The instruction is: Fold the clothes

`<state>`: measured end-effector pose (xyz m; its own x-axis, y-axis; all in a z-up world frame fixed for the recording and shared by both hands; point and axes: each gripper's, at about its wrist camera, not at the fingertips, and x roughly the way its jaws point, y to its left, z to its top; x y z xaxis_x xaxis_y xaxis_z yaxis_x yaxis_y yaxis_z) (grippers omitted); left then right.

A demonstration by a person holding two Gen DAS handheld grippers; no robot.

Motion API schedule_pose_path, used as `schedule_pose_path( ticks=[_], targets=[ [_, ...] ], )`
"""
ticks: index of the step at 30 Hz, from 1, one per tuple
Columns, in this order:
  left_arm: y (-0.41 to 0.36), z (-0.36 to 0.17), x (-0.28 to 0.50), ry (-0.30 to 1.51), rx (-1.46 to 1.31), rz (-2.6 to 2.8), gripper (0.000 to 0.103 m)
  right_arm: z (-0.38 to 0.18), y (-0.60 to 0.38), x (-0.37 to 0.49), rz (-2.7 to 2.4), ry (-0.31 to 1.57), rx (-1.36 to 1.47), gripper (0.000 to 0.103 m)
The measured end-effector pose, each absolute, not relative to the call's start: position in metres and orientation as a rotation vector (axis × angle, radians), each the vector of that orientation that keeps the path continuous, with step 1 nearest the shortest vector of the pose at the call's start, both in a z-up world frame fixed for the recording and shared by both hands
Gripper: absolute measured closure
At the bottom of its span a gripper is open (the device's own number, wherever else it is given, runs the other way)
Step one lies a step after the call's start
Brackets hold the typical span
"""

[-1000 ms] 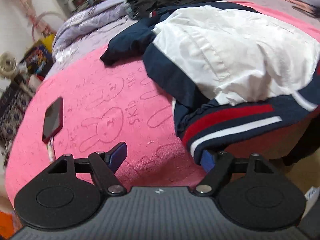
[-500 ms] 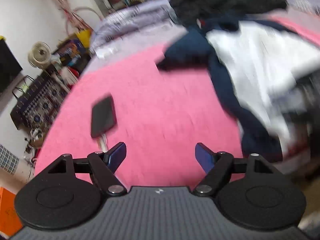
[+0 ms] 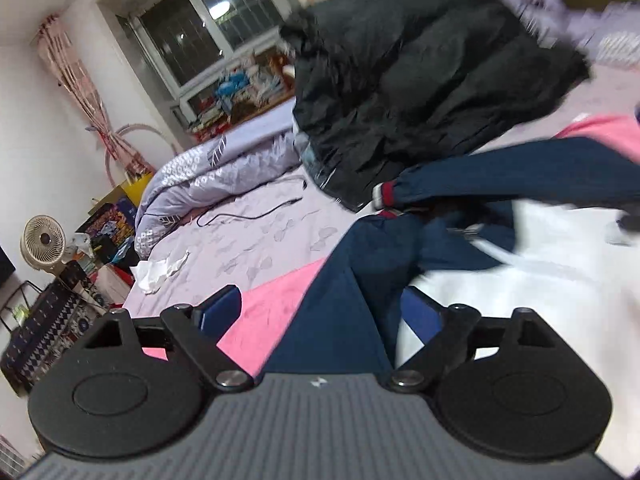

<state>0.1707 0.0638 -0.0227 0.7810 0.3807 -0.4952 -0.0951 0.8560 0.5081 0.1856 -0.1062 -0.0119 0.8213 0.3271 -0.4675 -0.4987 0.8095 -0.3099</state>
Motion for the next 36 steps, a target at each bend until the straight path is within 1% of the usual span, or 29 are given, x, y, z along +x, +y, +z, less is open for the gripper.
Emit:
schedule_pose_path(
  ticks=[1, 2, 3, 4, 5, 6, 7, 10, 12, 14, 15, 16, 17, 19, 20, 21, 23, 24, 25, 26, 27, 29, 30, 31, 32, 33, 34, 35, 36],
  targets=[
    [0.072, -0.039, 0.196, 0.687, 0.5, 0.299, 0.026, -0.018, -0.093, 0.217, 0.443, 0.432, -0.432, 0.022],
    [0.081, -0.056, 0.222, 0.762, 0.516, 0.335, 0.055, -0.023, -0.08, 0.248, 0.432, 0.454, -0.425, 0.022],
    [0.089, -0.069, 0.241, 0.827, 0.512, 0.362, 0.08, -0.035, -0.066, 0.278, 0.421, 0.487, -0.423, 0.024],
    [0.1, -0.079, 0.254, 0.882, 0.478, 0.382, 0.086, -0.048, -0.052, 0.307, 0.411, 0.52, -0.422, 0.028],
    [0.111, -0.083, 0.256, 0.903, 0.459, 0.416, 0.09, -0.054, -0.051, 0.32, 0.364, 0.548, -0.404, 0.035],
    [0.122, -0.085, 0.254, 0.912, 0.448, 0.456, 0.092, -0.059, -0.051, 0.33, 0.314, 0.574, -0.385, 0.068],
    [0.133, -0.087, 0.253, 0.921, 0.437, 0.496, 0.092, -0.064, -0.052, 0.341, 0.264, 0.601, -0.366, 0.094],
    [0.167, -0.082, 0.221, 0.926, 0.515, 0.618, 0.092, -0.07, -0.067, 0.359, 0.133, 0.648, -0.323, 0.092],
    [0.199, -0.072, 0.197, 0.974, 0.494, 0.717, 0.092, -0.06, -0.104, 0.342, 0.093, 0.615, -0.359, 0.093],
    [0.234, -0.061, 0.171, 1.043, 0.43, 0.815, 0.091, -0.046, -0.152, 0.324, -0.067, 0.58, -0.395, 0.092],
    [0.249, -0.059, 0.16, 1.08, 0.417, 0.852, 0.086, -0.036, -0.183, 0.317, -0.135, 0.593, -0.366, 0.092],
    [0.258, -0.06, 0.151, 1.121, 0.418, 0.862, 0.086, -0.025, -0.214, 0.311, -0.201, 0.608, -0.333, 0.092],
    [0.266, -0.063, 0.143, 1.162, 0.422, 0.863, 0.086, -0.02, -0.249, 0.309, -0.297, 0.658, -0.31, 0.091],
    [0.277, -0.069, 0.132, 1.239, 0.434, 0.864, 0.081, -0.03, -0.312, 0.311, -0.489, 0.801, -0.307, 0.091],
    [0.278, -0.069, 0.13, 1.259, 0.427, 0.869, 0.075, -0.037, -0.342, 0.312, -0.6, 0.89, -0.29, 0.09],
    [0.279, -0.069, 0.128, 1.274, 0.414, 0.876, 0.073, -0.039, -0.365, 0.308, -0.69, 0.962, -0.236, 0.089],
    [0.282, -0.064, 0.13, 1.278, 0.372, 0.887, 0.073, -0.028, -0.368, 0.289, -0.572, 0.936, -0.133, 0.088],
    [0.284, -0.062, 0.132, 1.283, 0.345, 0.893, 0.071, -0.023, -0.358, 0.279, -0.458, 0.899, -0.12, 0.078],
    [0.286, -0.06, 0.134, 1.287, 0.319, 0.898, 0.068, -0.025, -0.331, 0.278, -0.351, 0.876, -0.202, 0.053],
    [0.286, -0.059, 0.134, 1.299, 0.307, 0.906, 0.064, -0.027, -0.303, 0.277, -0.244, 0.853, -0.292, 0.043],
    [0.286, -0.061, 0.133, 1.311, 0.302, 0.911, 0.064, -0.03, -0.274, 0.279, -0.144, 0.805, -0.35, 0.034],
    [0.286, -0.067, 0.131, 1.335, 0.306, 0.915, 0.064, -0.039, -0.214, 0.294, 0.046, 0.738, -0.374, 0.028],
    [0.285, -0.07, 0.131, 1.348, 0.319, 0.914, 0.064, -0.047, -0.182, 0.311, 0.098, 0.729, -0.385, 0.02],
    [0.284, -0.074, 0.13, 1.361, 0.331, 0.913, 0.064, -0.057, -0.158, 0.327, 0.117, 0.736, -0.394, 0.021],
    [0.281, -0.077, 0.131, 1.374, 0.352, 0.911, 0.064, -0.067, -0.136, 0.343, 0.134, 0.744, -0.403, 0.027],
    [0.278, -0.081, 0.132, 1.385, 0.375, 0.907, 0.064, -0.077, -0.127, 0.361, 0.113, 0.786, -0.415, 0.075],
    [0.277, -0.086, 0.132, 1.393, 0.391, 0.904, 0.064, -0.087, -0.119, 0.378, 0.088, 0.831, -0.427, 0.095],
    [0.278, -0.09, 0.133, 1.398, 0.398, 0.902, 0.064, -0.081, -0.131, 0.384, 0.049, 0.821, -0.404, 0.1],
    [0.28, -0.094, 0.133, 1.404, 0.398, 0.9, 0.064, -0.074, -0.145, 0.389, 0.008, 0.806, -0.378, 0.099]
  ],
)
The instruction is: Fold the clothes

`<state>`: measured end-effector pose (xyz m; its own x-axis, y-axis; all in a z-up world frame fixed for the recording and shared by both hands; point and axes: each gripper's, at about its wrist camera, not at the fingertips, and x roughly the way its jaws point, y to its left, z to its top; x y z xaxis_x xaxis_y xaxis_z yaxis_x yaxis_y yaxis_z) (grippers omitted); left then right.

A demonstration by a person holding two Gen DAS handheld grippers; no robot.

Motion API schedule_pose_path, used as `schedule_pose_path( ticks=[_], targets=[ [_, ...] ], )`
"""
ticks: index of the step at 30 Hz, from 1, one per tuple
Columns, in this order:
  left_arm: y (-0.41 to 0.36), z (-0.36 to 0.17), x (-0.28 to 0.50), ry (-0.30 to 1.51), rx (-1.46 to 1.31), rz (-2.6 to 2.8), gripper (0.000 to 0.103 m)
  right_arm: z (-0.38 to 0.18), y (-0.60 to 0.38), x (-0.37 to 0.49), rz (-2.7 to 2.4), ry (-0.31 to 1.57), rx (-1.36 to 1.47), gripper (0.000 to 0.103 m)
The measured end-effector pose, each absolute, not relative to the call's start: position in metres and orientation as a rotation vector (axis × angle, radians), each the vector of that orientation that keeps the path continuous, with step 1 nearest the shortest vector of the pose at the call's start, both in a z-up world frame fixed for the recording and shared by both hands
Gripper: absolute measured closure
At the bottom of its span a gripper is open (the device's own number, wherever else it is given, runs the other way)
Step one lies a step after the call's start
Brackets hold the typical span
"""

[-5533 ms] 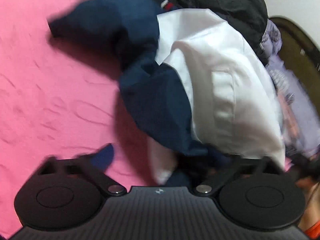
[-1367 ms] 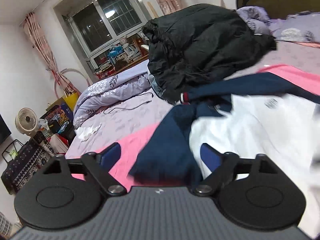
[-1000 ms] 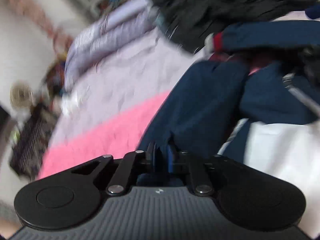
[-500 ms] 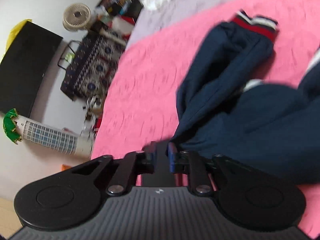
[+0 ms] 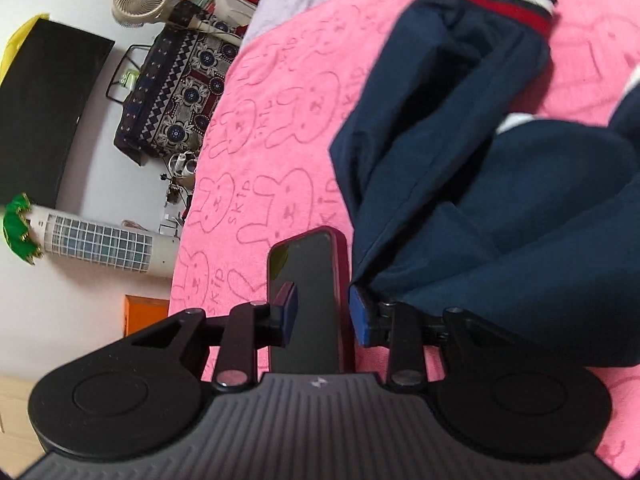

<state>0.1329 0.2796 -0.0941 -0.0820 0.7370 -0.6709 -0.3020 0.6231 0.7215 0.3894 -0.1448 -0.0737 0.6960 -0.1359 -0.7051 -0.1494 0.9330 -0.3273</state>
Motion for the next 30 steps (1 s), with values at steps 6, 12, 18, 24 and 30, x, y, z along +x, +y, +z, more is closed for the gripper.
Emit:
schedule_pose_path(
  ticks=[6, 12, 18, 24, 30],
  targets=[
    [0.271, -0.117, 0.134, 1.429, 0.478, 0.882, 0.067, -0.021, -0.301, 0.372, -0.384, 0.739, -0.432, 0.097],
    [0.26, -0.121, 0.136, 1.433, 0.555, 0.861, 0.065, -0.037, -0.457, 0.324, -0.587, 1.103, -0.126, 0.038],
    [0.28, -0.053, 0.119, 1.354, 0.262, 0.819, 0.044, -0.047, -0.391, 0.276, -0.43, 1.047, -0.317, 0.032],
    [0.286, 0.022, 0.105, 1.165, 0.182, 0.81, 0.045, -0.028, -0.26, 0.281, 0.138, 0.817, -0.533, 0.014],
    [0.209, 0.044, 0.149, 0.915, 0.328, 0.132, 0.028, -0.062, -0.163, 0.348, 0.512, 0.846, -0.66, 0.014]
  ],
)
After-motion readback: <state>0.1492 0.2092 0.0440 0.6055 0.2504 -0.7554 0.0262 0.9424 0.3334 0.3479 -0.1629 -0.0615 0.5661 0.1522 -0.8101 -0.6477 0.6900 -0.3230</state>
